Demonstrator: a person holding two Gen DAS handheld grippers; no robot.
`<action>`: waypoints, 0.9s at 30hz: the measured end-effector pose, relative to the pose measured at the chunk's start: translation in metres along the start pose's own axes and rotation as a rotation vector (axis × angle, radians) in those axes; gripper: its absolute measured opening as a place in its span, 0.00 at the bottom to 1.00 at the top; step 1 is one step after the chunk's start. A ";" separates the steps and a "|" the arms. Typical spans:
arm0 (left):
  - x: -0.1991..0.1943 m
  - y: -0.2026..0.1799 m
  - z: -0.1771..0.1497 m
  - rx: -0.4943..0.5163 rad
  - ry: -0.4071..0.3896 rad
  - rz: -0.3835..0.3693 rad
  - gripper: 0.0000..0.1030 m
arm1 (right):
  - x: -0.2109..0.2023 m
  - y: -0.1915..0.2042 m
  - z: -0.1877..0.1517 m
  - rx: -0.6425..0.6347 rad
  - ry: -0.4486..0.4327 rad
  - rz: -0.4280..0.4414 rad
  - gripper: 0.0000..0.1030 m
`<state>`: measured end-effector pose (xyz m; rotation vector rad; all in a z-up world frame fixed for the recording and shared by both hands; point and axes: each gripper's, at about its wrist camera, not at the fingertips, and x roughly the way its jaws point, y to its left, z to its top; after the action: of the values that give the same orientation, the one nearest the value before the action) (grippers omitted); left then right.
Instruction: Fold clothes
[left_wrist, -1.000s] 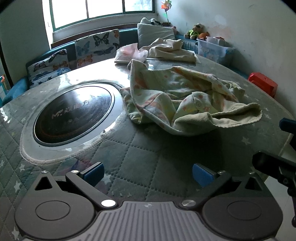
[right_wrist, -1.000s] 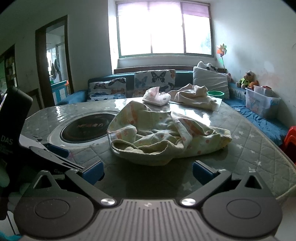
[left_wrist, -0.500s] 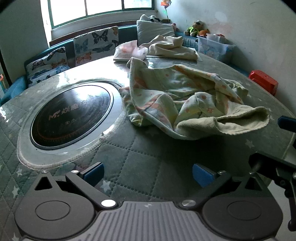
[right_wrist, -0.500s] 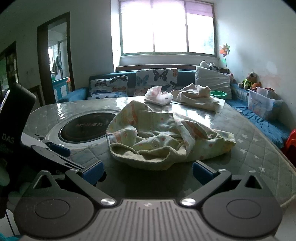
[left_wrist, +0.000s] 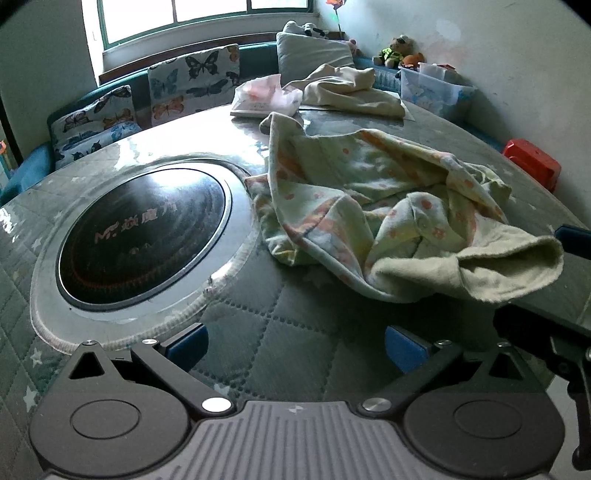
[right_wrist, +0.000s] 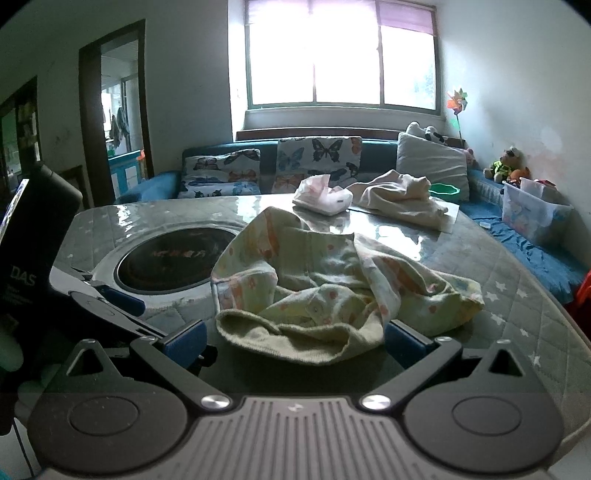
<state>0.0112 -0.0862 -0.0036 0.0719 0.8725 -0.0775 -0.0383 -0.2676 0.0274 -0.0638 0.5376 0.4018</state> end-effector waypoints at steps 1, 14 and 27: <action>0.001 0.000 0.002 -0.002 0.001 0.001 1.00 | 0.000 0.000 0.002 -0.002 -0.002 0.001 1.00; 0.004 0.010 0.025 -0.020 0.007 0.020 1.00 | 0.009 -0.004 0.026 -0.039 -0.013 0.000 1.00; 0.017 0.028 0.056 -0.049 0.003 0.038 1.00 | 0.046 -0.030 0.053 -0.029 0.037 -0.028 1.00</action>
<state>0.0679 -0.0645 0.0201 0.0428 0.8757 -0.0204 0.0350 -0.2706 0.0483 -0.1064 0.5669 0.3813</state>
